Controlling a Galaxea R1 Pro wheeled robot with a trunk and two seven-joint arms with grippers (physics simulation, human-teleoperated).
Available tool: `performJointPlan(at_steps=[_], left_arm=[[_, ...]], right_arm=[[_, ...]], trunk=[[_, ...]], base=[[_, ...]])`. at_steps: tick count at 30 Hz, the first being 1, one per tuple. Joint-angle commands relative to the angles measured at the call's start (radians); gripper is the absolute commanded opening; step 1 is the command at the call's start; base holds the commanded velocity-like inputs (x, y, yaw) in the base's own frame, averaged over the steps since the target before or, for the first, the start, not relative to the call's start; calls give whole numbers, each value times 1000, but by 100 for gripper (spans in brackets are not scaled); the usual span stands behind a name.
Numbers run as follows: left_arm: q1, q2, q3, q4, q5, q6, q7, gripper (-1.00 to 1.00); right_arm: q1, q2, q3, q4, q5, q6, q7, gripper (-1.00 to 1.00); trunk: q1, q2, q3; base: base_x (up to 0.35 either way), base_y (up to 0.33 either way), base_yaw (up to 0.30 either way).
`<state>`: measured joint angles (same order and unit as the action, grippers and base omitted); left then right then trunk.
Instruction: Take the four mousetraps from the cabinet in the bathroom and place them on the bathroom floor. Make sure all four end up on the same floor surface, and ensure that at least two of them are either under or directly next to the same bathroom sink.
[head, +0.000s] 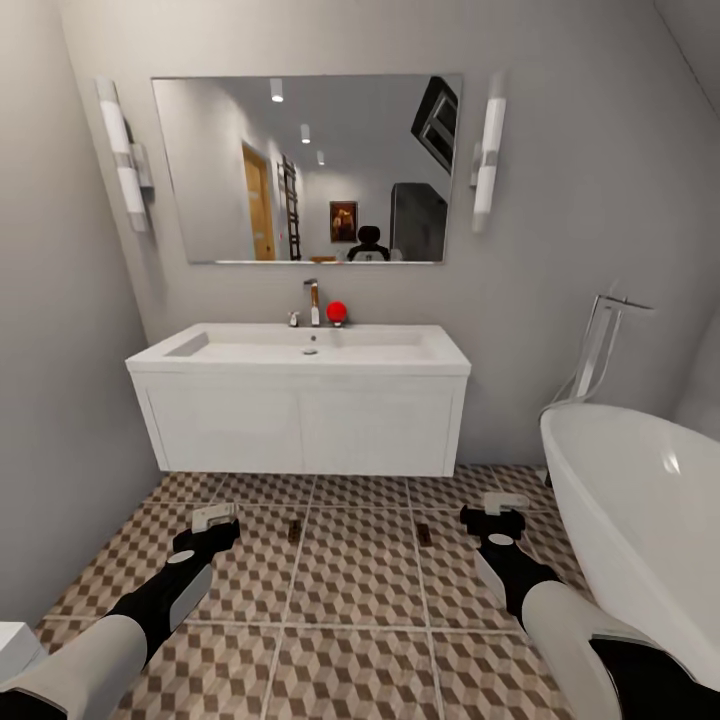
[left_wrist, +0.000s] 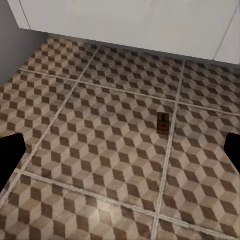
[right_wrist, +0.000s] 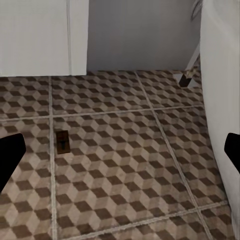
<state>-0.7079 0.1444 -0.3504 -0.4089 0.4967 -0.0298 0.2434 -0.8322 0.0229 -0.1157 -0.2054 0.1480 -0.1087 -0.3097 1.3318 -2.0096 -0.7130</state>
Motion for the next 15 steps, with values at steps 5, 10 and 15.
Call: performJointPlan(at_steps=[5, 10, 15], left_arm=[[-1, 0, -9, 0, 10, -2, 6, 100], [-1, -1, -9, 1, 10, -1, 7, 100], [-1, -1, -9, 0, 10, -1, 7, 100]], right_arm=[[-1, -1, -9, 1, 10, -3, -2, 100], [-1, -3, -9, 1, 10, -3, -2, 100], [-1, -1, -9, 2, 9, -3, -2, 100]], trunk=[[-19, 35, 15], [-39, 70, 30], [-58, 105, 46]], base=[[0, 0, 0], [0, 0, 0], [0, 0, 0]])
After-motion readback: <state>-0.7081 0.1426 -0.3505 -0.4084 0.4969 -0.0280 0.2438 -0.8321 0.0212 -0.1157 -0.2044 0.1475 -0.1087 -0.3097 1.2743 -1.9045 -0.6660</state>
